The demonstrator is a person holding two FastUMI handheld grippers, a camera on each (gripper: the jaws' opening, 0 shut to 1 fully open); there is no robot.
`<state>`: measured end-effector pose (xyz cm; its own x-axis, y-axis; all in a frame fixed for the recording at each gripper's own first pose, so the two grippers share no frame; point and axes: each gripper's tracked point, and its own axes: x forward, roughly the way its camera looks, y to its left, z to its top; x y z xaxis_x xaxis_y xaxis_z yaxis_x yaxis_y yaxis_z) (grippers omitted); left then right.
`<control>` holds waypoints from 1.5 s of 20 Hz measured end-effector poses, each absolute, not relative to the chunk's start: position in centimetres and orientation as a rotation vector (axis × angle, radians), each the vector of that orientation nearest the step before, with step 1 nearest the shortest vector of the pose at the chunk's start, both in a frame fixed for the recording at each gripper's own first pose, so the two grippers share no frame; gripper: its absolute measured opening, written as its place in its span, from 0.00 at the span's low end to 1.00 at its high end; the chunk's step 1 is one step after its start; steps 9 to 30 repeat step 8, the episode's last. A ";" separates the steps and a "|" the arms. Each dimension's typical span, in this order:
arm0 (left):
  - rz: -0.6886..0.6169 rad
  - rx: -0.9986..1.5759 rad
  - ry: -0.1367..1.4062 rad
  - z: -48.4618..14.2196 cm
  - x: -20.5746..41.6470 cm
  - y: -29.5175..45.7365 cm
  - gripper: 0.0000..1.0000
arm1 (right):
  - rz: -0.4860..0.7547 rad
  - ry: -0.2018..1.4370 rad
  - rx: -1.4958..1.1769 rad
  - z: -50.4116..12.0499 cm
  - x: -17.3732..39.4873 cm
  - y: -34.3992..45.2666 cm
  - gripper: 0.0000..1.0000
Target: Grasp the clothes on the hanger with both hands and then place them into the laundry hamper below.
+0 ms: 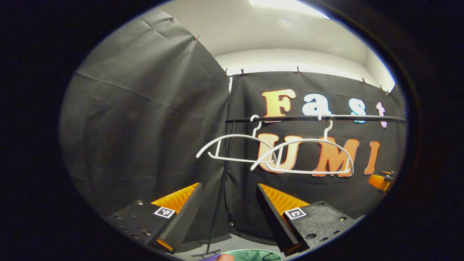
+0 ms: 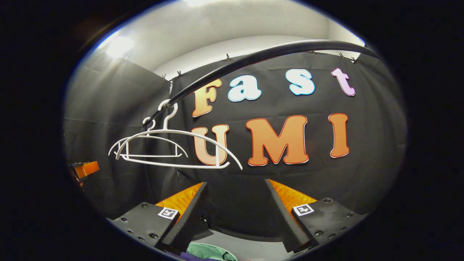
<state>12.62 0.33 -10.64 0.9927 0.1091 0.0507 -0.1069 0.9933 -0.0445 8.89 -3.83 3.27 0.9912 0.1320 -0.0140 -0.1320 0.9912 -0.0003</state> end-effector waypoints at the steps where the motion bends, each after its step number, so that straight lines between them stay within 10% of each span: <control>1: 0.104 -0.041 -0.057 -10.4 12.5 0.2 0.90 | 0.133 0.013 -0.001 3.3 8.8 -3.8 0.92; 30: 0.093 -0.029 -0.058 -10.2 12.8 -0.2 0.90 | 0.140 0.013 0.000 3.0 8.9 -3.6 0.92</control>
